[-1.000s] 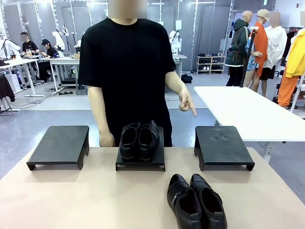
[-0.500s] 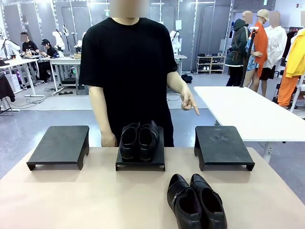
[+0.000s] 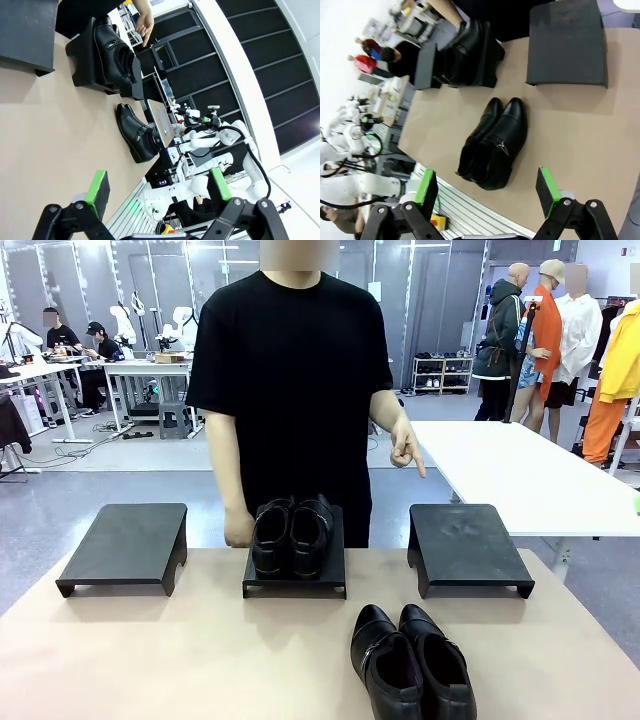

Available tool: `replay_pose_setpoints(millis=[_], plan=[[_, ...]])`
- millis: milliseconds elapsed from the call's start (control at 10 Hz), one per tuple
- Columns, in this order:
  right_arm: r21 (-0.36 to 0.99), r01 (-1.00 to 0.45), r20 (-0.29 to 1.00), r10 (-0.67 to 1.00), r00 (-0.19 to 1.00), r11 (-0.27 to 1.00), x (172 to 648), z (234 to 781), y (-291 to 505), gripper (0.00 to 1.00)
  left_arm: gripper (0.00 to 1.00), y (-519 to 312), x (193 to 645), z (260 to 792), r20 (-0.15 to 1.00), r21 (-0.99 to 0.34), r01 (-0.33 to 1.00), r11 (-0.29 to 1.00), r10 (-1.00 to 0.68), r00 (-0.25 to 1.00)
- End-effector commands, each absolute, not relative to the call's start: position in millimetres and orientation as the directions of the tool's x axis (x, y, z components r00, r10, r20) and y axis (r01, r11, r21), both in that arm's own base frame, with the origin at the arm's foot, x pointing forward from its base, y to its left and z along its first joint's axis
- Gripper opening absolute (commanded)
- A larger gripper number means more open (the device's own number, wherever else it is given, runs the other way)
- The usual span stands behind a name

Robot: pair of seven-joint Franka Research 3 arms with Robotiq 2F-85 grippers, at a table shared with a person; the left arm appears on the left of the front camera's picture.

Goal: Place the shoes on the stand as instructed by the person.
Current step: Pick up another pair of Shoes and place it on the Shoes Stand indicated by the person.

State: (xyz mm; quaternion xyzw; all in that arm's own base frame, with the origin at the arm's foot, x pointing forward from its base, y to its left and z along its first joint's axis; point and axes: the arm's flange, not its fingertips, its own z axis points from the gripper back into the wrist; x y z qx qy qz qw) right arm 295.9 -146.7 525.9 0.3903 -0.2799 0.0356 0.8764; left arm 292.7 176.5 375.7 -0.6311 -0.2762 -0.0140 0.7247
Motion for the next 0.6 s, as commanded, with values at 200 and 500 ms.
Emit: replay_pose_setpoints(millis=[200,500], plan=[[0.489,-0.215,0.436,-0.023,0.9,0.845,304,539,-41,1.0,1.0,177,290,378,0.437,-0.898,0.391,0.202,0.312,0.844],[0.335,-0.213,0.392,0.07,0.917,0.918,317,528,22,1.0,1.0,177,290,378,0.437,-0.898,0.391,0.202,0.312,0.844]])
